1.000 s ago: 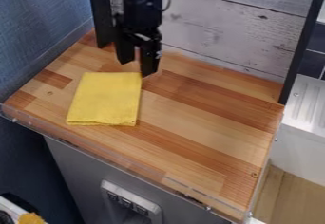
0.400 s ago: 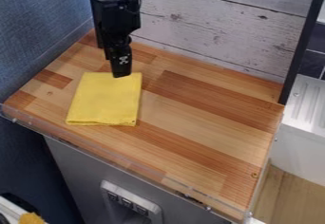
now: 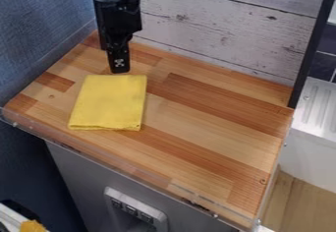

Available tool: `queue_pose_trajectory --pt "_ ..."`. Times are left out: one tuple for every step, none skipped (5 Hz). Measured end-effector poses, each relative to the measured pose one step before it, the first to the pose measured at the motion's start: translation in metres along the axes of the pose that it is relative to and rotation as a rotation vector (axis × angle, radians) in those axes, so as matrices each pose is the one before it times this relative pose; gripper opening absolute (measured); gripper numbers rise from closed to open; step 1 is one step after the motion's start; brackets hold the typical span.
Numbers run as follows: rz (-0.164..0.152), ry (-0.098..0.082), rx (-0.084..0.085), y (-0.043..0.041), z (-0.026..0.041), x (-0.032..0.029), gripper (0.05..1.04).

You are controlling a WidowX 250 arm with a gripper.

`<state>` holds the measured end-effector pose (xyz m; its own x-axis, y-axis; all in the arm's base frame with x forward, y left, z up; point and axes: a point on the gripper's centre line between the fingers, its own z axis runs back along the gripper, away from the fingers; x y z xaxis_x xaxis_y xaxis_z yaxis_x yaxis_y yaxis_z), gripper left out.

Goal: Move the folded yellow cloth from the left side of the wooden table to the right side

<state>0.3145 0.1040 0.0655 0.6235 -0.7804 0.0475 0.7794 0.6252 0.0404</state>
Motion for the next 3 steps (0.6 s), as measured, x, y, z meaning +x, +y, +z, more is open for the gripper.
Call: queue_pose_trajectory --pt "-0.0357 -0.0061 -0.0234 0.00163 -0.01189 -0.0045 0.152" --pt "-0.0289 -0.0076 -0.023 -0.00105 -0.01046 -0.0033 0.069" --pt "-0.0094 -0.0027 -0.0327 -0.00199 -0.01122 -0.00212 0.065"
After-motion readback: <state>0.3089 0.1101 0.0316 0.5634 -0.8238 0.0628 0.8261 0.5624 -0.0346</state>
